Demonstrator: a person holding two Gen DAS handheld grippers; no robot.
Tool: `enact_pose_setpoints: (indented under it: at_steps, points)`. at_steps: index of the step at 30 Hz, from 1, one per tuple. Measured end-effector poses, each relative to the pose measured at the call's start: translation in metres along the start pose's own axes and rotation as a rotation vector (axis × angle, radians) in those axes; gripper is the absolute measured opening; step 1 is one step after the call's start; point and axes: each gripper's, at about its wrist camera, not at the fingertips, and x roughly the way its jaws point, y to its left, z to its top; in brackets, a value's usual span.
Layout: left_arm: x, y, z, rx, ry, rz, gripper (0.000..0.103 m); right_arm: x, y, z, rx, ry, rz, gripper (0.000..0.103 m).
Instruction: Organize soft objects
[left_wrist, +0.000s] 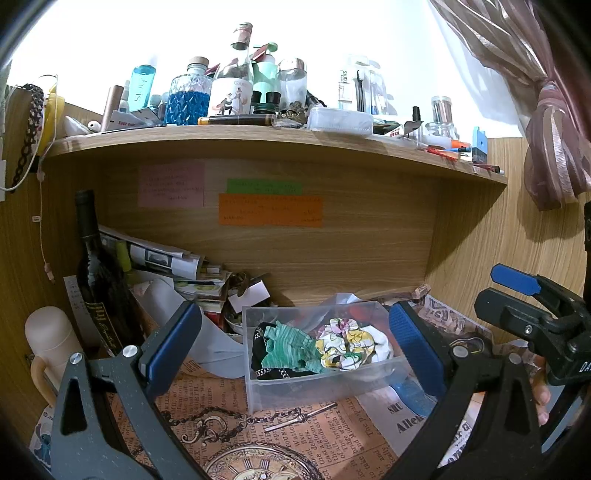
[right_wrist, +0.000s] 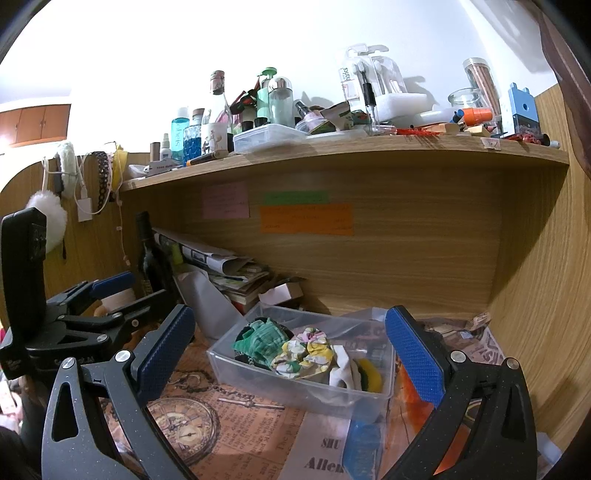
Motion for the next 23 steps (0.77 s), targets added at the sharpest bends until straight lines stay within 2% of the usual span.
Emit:
enact_pose_setpoints:
  at_steps: [14,23]
  points:
    - [0.0053,0.0064,-0.0007,-0.023,0.024,-0.015,0.103,0.0016,-0.0004,-0.0013,0.001,0.008,0.001,0.103]
    - [0.0068,0.0076,-0.0018,0.003,0.023,-0.019,0.103,0.0070,-0.0014,-0.0038,0.006,0.022,0.003,0.103]
